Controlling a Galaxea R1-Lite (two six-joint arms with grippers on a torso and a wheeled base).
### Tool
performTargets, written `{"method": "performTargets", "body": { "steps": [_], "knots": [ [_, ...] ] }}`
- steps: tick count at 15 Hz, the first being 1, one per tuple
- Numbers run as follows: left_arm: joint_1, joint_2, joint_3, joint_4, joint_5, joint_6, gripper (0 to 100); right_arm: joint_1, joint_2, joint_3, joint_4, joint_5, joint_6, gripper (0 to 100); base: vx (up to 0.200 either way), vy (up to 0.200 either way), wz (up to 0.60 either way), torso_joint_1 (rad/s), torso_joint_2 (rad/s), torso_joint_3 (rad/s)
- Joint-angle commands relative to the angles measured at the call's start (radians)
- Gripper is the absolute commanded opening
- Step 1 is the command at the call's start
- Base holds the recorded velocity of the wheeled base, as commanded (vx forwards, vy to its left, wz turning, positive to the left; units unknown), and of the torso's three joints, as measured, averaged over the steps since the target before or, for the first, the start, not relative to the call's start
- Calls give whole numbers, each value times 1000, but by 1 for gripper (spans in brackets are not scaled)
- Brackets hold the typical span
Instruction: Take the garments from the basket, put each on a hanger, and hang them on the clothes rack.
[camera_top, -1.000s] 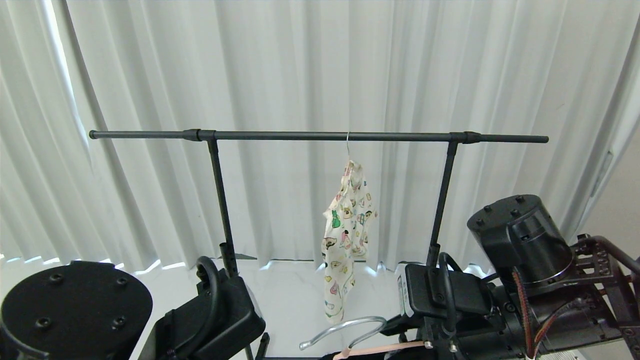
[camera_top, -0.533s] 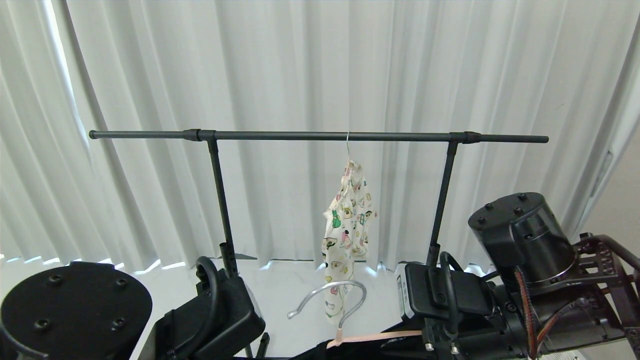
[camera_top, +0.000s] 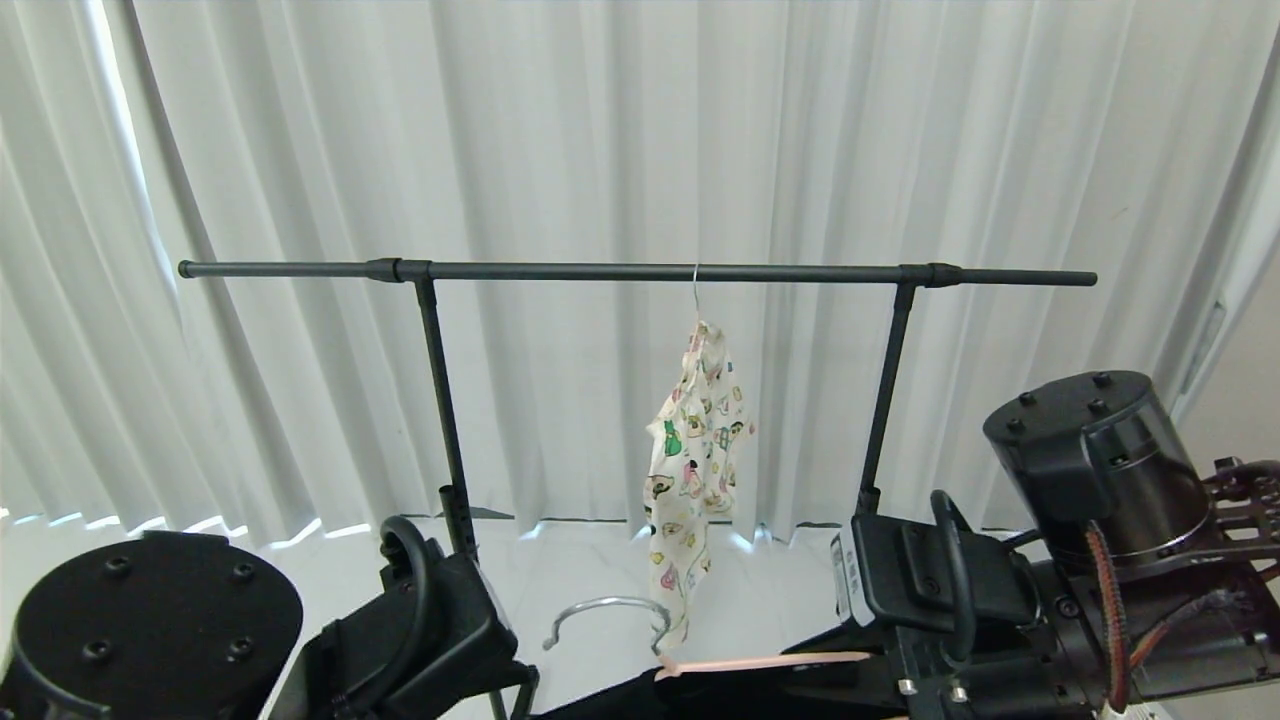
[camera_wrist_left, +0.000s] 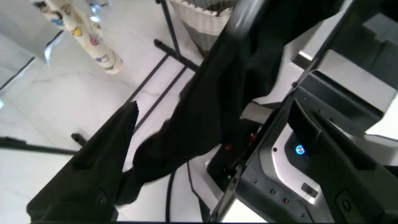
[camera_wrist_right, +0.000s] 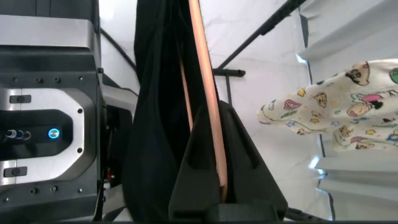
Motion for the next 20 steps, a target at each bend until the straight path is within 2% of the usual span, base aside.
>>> {"method": "performTargets", "body": {
  "steps": [1, 4, 5, 7, 9, 10, 14, 15, 16, 18, 20],
  "knots": [
    [48, -12, 42, -12, 25, -2, 100, -46, -52, 30, 3, 2, -2, 0, 0, 0, 0, 0, 0, 0],
    [208, -21, 168, -133, 49, 1, 100, -100, -133, 59, 3, 12, -8, 0, 0, 0, 0, 0, 0, 0],
    [234, -18, 200, -160, 49, 6, 100, -109, -151, 62, 3, 14, -8, 0, 0, 0, 0, 0, 0, 0],
    [268, -14, 246, -168, 49, 36, 100, -109, -185, 65, 3, 15, -8, 0, 0, 0, 0, 0, 0, 0],
    [352, -9, 288, -170, 49, 88, 100, -109, -226, 76, 0, 51, -8, 0, 0, 0, 0, 0, 0, 0],
    [384, 8, 282, -170, 46, 90, 100, -107, -239, 74, -2, 54, -8, 0, 0, 0, 0, 0, 0, 0],
    [415, 83, 280, -222, 46, 87, 100, -75, -265, 74, -20, 49, -10, 0, 0, 0, 0, 0, 0, 0],
    [415, 109, 280, -271, 43, 87, 100, -69, -272, 76, -20, 46, -10, 0, 0, 0, 0, 0, 0, 0],
    [418, 129, 280, -301, 42, 85, 0, -69, -274, 76, -20, 46, -11, 0, 0, 0, 0, 0, 0, 0],
    [469, 187, 278, -372, 49, 87, 0, -70, -277, 79, -20, 45, -10, 0, 0, 0, 0, 0, 0, 0],
    [593, 213, 282, -413, 51, 87, 0, -90, -277, 82, -20, 43, -7, 0, 0, 0, 0, 0, 0, 0]
  ]
}}
